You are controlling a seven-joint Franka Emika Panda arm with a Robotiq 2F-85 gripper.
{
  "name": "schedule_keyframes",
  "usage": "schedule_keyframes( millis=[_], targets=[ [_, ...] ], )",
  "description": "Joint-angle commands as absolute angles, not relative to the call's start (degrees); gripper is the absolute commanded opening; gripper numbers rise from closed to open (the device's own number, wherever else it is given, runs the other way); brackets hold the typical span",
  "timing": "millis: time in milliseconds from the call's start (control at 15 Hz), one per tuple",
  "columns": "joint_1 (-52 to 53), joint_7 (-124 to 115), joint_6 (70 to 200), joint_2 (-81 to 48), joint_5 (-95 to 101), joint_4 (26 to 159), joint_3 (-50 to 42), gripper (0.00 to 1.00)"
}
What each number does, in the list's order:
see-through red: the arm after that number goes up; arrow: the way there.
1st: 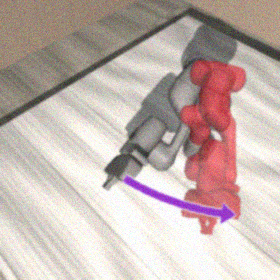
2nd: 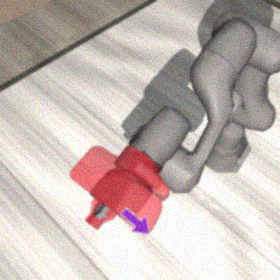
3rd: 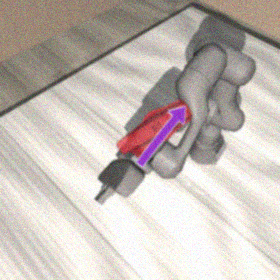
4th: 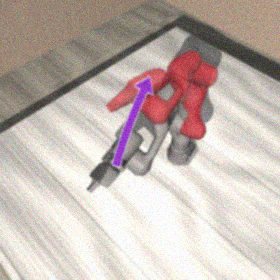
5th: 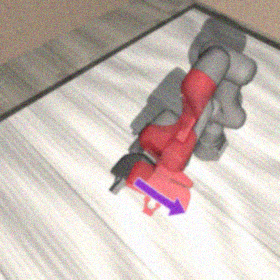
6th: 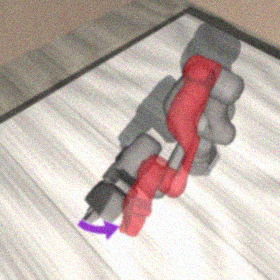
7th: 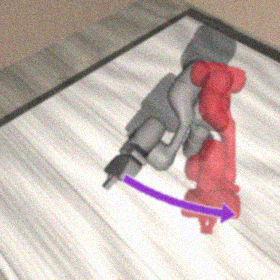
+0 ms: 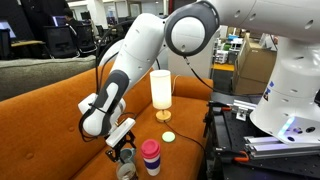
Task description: Move the bottle to the left
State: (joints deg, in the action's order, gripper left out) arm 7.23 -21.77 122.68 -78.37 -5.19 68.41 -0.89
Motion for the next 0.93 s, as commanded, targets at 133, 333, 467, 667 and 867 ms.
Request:
schedule_keyframes(
  millis=[133, 333, 467, 667, 867],
  targets=[
    [0.3, -11.1, 118.7, -71.6, -8.7, 73.5, 4.0, 1.00],
    [-3.6, -9.7, 119.0, -68.1, -12.0, 76.5, 4.2, 1.00],
    [-6.9, -9.8, 119.6, -66.5, -15.6, 78.8, 4.5, 1.00],
    [-11.5, -9.6, 120.9, -65.4, -22.3, 81.7, 4.1, 1.00],
    [-15.3, -9.9, 123.7, -65.2, -28.3, 85.0, 3.7, 1.00]
  ],
)
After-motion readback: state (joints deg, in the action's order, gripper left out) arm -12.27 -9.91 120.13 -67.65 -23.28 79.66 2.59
